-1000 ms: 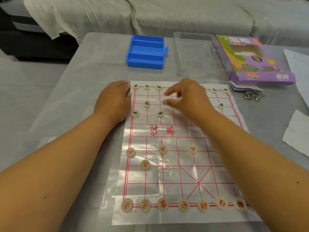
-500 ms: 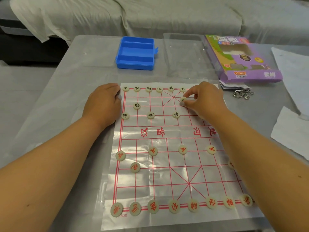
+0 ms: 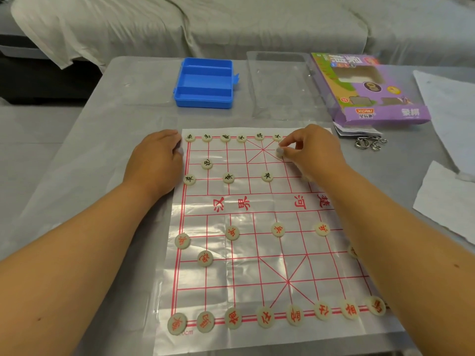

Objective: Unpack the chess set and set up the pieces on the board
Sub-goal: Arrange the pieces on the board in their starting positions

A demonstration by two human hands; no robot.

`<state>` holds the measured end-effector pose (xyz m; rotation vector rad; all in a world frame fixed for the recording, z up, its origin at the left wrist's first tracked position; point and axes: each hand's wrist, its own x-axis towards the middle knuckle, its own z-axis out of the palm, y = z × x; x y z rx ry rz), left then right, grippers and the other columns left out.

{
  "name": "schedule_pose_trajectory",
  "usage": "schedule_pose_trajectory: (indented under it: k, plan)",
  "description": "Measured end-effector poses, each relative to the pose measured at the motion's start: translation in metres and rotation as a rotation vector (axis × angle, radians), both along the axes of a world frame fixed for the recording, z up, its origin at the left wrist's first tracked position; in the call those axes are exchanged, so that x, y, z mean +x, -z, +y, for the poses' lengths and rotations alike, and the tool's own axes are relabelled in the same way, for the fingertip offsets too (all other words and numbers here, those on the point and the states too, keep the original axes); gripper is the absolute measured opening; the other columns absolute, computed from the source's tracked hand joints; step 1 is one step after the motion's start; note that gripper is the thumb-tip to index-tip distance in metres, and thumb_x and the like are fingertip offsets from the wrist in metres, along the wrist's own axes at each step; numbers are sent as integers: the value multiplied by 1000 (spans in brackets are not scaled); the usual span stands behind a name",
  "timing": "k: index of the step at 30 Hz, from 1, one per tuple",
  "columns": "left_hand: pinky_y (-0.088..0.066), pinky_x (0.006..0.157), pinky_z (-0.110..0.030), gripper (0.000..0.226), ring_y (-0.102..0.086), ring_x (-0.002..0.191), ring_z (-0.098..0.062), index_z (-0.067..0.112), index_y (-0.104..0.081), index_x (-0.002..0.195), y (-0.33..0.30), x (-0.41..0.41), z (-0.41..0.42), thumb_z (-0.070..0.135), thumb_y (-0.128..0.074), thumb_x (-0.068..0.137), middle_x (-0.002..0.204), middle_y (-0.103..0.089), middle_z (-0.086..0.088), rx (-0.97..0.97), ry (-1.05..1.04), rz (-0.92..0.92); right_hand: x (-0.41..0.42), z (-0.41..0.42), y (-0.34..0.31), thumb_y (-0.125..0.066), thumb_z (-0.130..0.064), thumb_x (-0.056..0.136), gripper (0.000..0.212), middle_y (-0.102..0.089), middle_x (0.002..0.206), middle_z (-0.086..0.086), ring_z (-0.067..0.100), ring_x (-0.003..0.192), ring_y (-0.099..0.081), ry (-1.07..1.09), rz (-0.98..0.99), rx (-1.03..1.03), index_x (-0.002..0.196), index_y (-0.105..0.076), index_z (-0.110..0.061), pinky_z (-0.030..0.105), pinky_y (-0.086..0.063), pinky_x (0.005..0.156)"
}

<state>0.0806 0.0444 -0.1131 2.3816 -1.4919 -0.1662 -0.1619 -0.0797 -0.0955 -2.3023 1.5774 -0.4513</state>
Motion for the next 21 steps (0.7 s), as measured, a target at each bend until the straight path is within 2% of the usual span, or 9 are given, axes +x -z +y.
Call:
schedule_pose_trajectory:
  k: [2, 6, 9, 15, 18, 21]
  plan:
    - [-29, 112, -39, 43, -38, 135, -24, 13, -42, 142, 1, 0, 0, 25, -38, 100, 146, -43, -5, 1, 1, -2, -1, -1, 0, -68, -47, 79, 30, -58, 80, -5, 16, 83, -53, -9, 9, 2, 103, -70, -29, 40, -47, 86]
    - [-29, 112, -38, 43, -38, 134, -24, 13, -43, 141, 1, 1, 0, 24, -38, 100, 146, -43, -5, -10, 4, 2, -1, 2, 0, -70, -45, 78, 31, -56, 83, -5, 17, 85, -52, -20, 40, -19, 104, -70, -28, 36, -43, 82]
    - [-29, 112, -37, 43, -38, 134, -23, 13, -43, 141, 1, 1, 0, 24, -38, 100, 146, -43, -5, -16, 2, 4, -11, 4, -7, -71, -40, 79, 26, -49, 70, -10, 15, 75, -51, -22, -15, -11, 101, -71, -25, 32, -40, 71]
    - [-28, 113, -39, 44, -36, 136, -24, 13, -42, 142, 1, 1, -1, 24, -38, 100, 148, -41, -5, 2, 4, 1, -73, 4, -26, -72, -36, 78, 23, -50, 66, -7, 9, 57, -44, 115, -76, -21, 98, -71, -23, 23, -32, 52]
    - [-27, 114, -40, 44, -34, 137, -24, 12, -42, 142, -1, 0, 0, 23, -39, 100, 148, -40, -5, 6, 3, 8, -98, 9, -26, -71, -36, 79, 25, -51, 69, -6, 11, 60, -45, 227, -43, 53, 100, -70, -24, 22, -33, 52]
    - [-26, 114, -40, 44, -34, 137, -25, 12, -41, 143, -2, -2, 0, 22, -38, 100, 149, -40, -5, 15, 2, 2, -110, 17, -21, -71, -36, 79, 24, -53, 71, -7, 11, 63, -47, 242, -6, 123, 101, -69, -25, 22, -36, 54]
